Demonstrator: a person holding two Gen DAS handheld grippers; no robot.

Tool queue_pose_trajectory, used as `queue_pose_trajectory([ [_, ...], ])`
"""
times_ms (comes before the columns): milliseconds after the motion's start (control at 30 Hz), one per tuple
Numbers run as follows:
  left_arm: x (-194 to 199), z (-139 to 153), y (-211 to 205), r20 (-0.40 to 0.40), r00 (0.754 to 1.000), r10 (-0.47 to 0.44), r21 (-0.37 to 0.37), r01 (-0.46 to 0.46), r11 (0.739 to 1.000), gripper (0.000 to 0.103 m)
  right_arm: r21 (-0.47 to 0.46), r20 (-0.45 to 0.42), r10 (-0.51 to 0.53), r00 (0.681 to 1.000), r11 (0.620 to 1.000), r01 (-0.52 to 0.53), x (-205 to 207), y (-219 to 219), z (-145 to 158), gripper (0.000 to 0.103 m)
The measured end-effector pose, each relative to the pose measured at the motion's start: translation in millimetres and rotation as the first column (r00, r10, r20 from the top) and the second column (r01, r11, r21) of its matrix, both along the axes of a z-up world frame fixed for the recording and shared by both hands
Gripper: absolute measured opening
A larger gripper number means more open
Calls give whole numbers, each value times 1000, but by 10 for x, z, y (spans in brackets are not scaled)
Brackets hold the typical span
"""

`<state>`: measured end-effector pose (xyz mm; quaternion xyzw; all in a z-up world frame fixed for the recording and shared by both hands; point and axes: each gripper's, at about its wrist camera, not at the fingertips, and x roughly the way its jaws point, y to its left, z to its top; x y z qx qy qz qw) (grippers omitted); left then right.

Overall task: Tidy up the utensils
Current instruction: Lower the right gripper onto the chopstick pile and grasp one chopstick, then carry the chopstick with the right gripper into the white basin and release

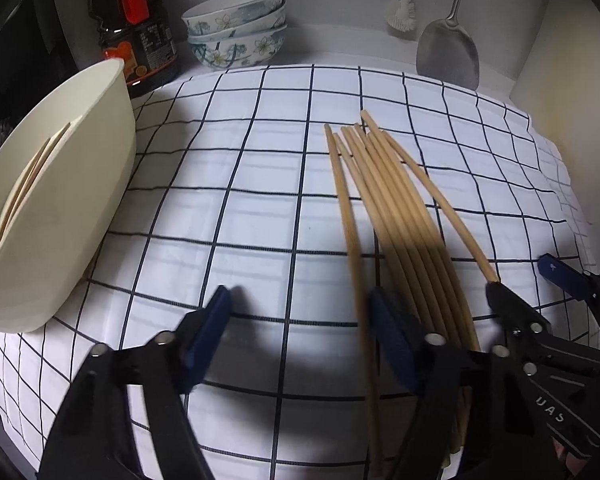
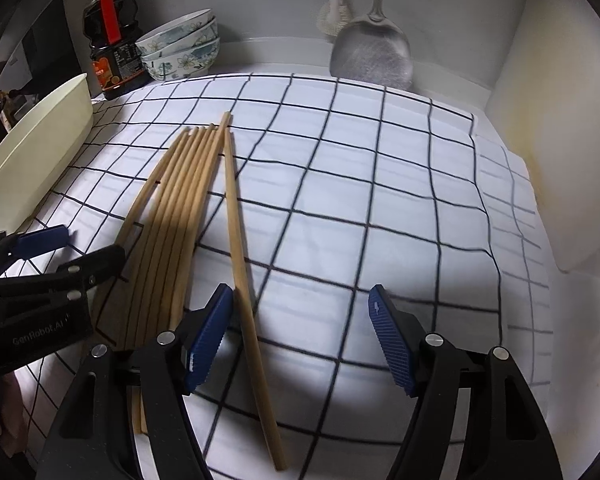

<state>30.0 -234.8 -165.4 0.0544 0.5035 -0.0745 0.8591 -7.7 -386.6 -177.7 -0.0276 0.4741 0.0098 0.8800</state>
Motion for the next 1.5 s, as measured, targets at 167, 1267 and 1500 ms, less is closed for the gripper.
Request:
queue_pose_trajectory([
  [167,47,17,-39,12,999,-34,-5,34,999,26,8,1,31,1000,999,-31,85,60,0,59],
  [1267,-26,1220,1259,125,985,-122,-100,135,986,7,204,147,-76,986,978,45,-216,990,1056,6],
  [1500,80,1371,1983,162,986,-31,-69,42,997,7,201,167,7,986,979,-41,65,1674,1232,6],
])
